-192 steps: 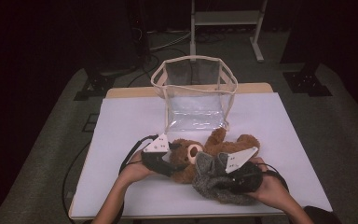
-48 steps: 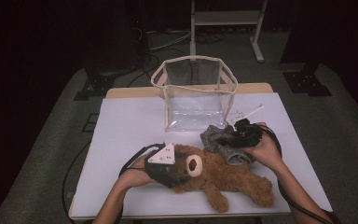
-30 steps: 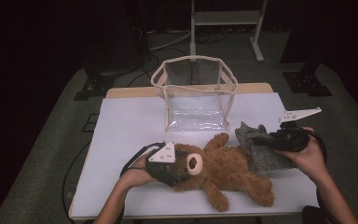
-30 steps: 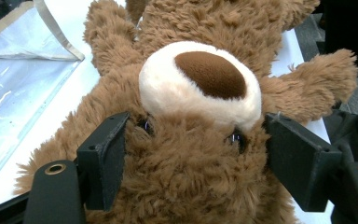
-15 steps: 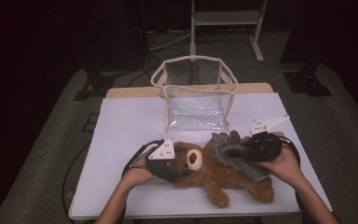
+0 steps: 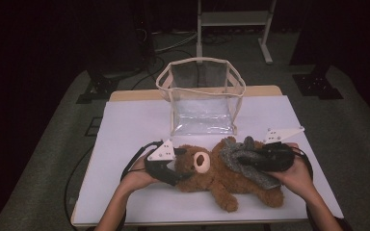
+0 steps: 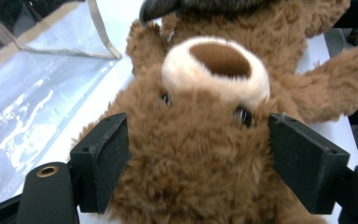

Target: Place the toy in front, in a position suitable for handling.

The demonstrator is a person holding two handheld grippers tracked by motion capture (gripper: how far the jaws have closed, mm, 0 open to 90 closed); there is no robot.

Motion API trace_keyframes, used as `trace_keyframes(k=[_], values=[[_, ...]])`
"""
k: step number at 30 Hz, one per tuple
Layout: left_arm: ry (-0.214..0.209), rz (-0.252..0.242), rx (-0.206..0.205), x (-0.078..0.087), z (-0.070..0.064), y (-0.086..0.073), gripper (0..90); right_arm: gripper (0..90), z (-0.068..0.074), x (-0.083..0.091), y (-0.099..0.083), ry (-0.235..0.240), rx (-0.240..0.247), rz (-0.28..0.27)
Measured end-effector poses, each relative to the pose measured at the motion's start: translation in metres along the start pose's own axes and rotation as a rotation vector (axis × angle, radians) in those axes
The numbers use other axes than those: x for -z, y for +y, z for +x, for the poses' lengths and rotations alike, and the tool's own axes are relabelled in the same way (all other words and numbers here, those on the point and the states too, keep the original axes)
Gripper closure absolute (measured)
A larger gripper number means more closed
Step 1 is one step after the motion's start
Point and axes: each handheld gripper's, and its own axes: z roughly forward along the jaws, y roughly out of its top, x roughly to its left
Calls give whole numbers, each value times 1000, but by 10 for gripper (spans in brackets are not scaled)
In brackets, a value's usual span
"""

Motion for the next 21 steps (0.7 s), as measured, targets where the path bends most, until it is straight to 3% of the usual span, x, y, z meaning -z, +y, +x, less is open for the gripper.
trace_keyframes(k=[3,7,12,18,19,21], values=[[-9,2,7,-2,0,-1,198,584,0,2,-4,13,-7,-14],[-11,8,5,-2,-1,-1,200,513,6,9,1,0,19,-11],[-11,11,7,-3,0,-1,200,456,15,27,10,-67,78,-20],[-9,14,6,-3,0,-1,200,470,22,38,14,-79,96,-36],[-9,14,5,-3,-1,-1,199,530,29,36,17,-102,115,-36],[-8,15,6,-3,-1,-1,200,552,31,35,18,-104,120,-35]])
